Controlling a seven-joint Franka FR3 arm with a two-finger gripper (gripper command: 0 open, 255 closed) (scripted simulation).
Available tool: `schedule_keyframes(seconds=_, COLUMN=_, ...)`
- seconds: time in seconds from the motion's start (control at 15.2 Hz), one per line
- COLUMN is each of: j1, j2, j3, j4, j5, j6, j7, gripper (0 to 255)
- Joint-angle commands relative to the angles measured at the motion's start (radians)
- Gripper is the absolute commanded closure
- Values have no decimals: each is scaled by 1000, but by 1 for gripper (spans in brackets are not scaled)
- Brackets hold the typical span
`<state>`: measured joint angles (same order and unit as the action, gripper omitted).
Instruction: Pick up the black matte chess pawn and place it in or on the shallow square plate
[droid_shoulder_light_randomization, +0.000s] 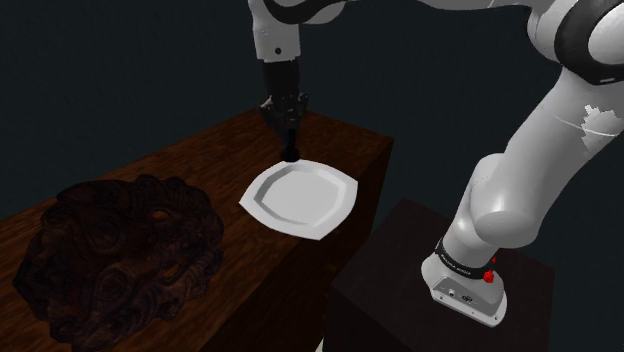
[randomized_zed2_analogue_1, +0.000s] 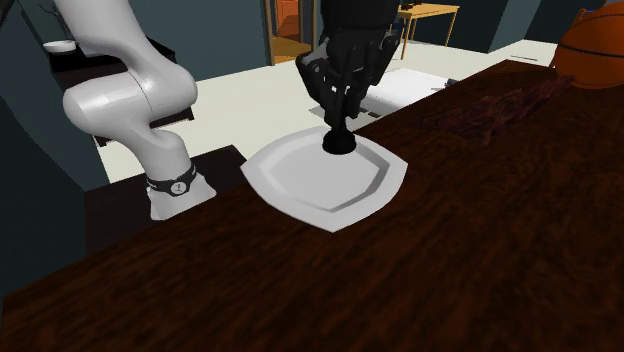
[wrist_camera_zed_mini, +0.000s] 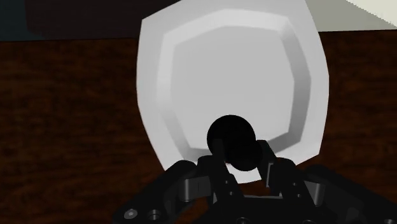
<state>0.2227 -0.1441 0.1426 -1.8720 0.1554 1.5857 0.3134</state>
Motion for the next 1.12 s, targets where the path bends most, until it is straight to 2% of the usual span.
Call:
schedule_keyframes(seconds=0.0, j1=14, j2=-54, j3=16, j4=-54, j5=14, j6=5, j7=27, gripper=255)
schedule_keyframes(seconds=0.2, j1=30, j2=-117, j3=33, j4=-115, j5=32, j6=7, j7=54, gripper=255)
schedule_keyframes(seconds=1.06, j1=33, j2=-110, j3=42, j4=-281, j5=38, j6=180, j7=32, gripper=255)
